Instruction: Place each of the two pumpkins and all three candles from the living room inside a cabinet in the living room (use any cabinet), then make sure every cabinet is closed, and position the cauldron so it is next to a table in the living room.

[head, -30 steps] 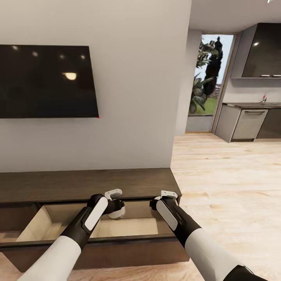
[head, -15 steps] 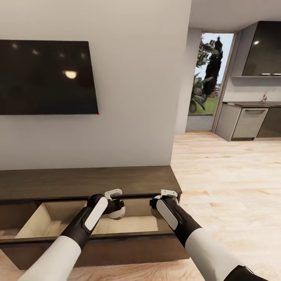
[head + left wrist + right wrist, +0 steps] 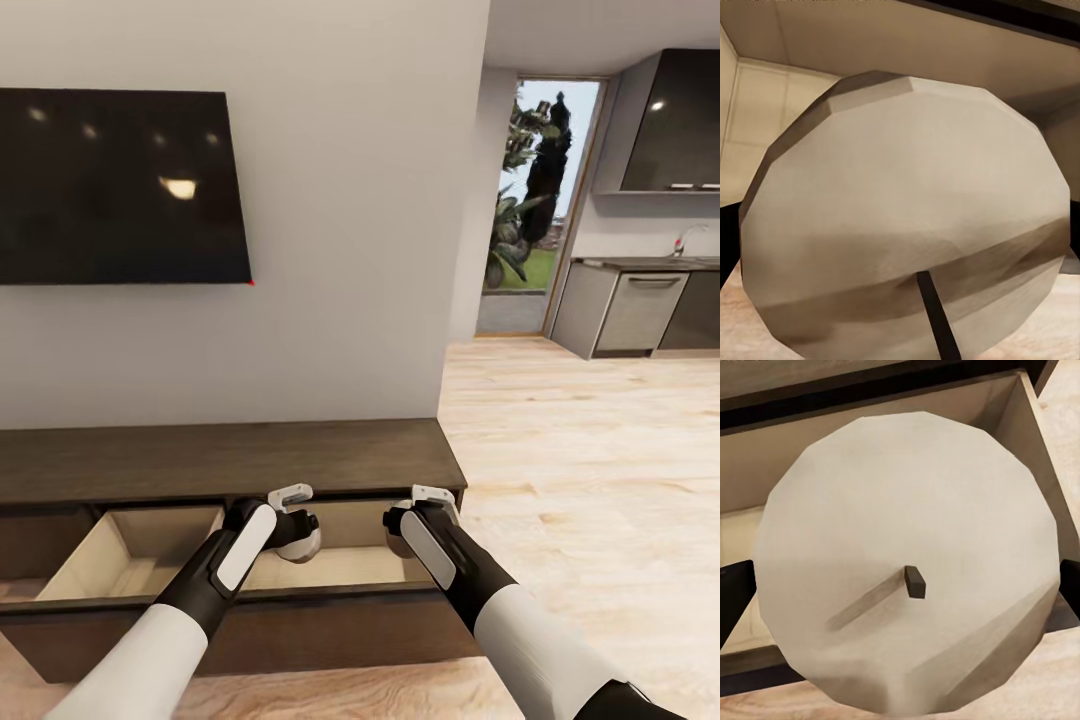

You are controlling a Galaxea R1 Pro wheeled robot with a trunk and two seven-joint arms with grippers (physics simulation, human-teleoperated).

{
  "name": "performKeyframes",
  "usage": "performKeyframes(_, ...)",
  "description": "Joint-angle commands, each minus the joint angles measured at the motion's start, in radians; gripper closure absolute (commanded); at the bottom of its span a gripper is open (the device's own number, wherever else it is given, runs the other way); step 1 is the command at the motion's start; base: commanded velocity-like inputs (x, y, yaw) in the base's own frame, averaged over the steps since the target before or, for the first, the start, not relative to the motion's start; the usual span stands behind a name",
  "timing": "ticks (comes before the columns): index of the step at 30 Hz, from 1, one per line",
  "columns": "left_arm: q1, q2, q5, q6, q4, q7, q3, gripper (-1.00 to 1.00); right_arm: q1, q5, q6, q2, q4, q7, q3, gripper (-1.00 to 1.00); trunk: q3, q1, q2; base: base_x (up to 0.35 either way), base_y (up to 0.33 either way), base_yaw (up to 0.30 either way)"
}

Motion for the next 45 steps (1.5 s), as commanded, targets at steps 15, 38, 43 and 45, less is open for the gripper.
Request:
performKeyframes(15, -0.001, 0.001, 0.008, 0.001, -0.003, 0.009, -0.002, 1.0, -0.001, -0.008, 0.0, -0.001, -0.001, -0.01, 0.004, 1.0, -0.001, 0.0, -0.001, 0.062, 0.0, 0.0)
performKeyframes(38, -0.001, 0.002, 0.007, 0.001, -0.005, 0.008, 0.0, 1.0, -0.001, -0.008, 0.0, -0.001, -0.004, -0.01, 0.006, 1.0, -0.026, 0.031, -0.057, 0.112, 0.0, 0.0)
performKeyframes(43, -0.001, 0.002, 0.007, 0.001, -0.005, 0.009, 0.0, 1.0, -0.001, -0.008, 0.0, -0.001, -0.004, -0.01, 0.006, 1.0, -0.042, 0.05, -0.092, 0.0, 0.0, 0.0)
performKeyframes(45, -0.001, 0.002, 0.007, 0.001, -0.005, 0.009, 0.0, 1.0, -0.001, -0.008, 0.0, -0.001, -0.004, -0.01, 0.006, 1.0, -0.048, 0.057, -0.106, 0.0, 0.0, 0.0)
